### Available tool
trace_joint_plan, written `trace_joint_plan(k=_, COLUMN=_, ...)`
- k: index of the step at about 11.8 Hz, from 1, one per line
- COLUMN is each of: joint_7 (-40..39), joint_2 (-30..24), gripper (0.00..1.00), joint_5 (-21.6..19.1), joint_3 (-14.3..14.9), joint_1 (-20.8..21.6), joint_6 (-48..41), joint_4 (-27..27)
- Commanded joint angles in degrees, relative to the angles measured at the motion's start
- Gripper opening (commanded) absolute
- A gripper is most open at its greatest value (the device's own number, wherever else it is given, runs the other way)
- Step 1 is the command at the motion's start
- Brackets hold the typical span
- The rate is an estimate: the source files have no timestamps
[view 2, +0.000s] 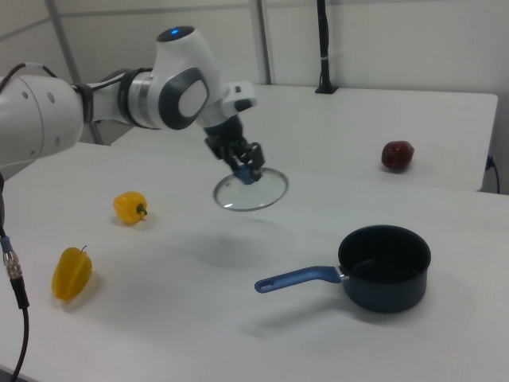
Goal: Close lid
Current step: 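Lift the glass lid and carry it over the black saucepan, then lower the glass lid onto the saucepan rim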
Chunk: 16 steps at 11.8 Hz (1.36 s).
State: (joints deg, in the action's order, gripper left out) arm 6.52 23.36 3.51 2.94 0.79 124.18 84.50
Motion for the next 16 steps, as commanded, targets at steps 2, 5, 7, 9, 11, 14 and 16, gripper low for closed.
trace_joint_plan(k=2, joint_7=0.6, joint_2=0.3, gripper=0.43, joint_5=0.2, joint_3=0.0, joint_1=-9.3, joint_6=-1.0, joint_4=-4.9)
trace_joint_plan(k=5, joint_7=0.4, joint_2=1.0, gripper=0.43, joint_5=-1.2, joint_3=-0.4, joint_1=-17.3, joint_6=2.9, joint_4=-6.3)
trace_joint_plan(k=7, joint_7=-1.6, joint_2=2.6, gripper=0.43, joint_5=-3.8, joint_3=-0.4, joint_1=-21.1, joint_6=6.9, joint_4=-6.1)
trace_joint_plan(k=9, joint_7=-3.4, joint_2=4.2, gripper=0.43, joint_5=-4.3, joint_3=-0.4, joint_1=-23.5, joint_6=9.6, joint_4=-5.9)
trace_joint_plan(k=11, joint_7=-5.5, joint_2=6.3, gripper=0.43, joint_5=-4.3, joint_3=-0.4, joint_1=-25.0, joint_6=10.8, joint_4=-5.8)
trace_joint_plan(k=14, joint_7=-6.0, joint_2=7.1, gripper=0.43, joint_5=-4.3, joint_3=-0.5, joint_1=-25.0, joint_6=10.8, joint_4=-5.0)
trace_joint_plan(k=16, joint_7=-5.9, joint_2=7.9, gripper=0.43, joint_5=-4.4, joint_3=-0.8, joint_1=-24.9, joint_6=11.1, joint_4=-3.8)
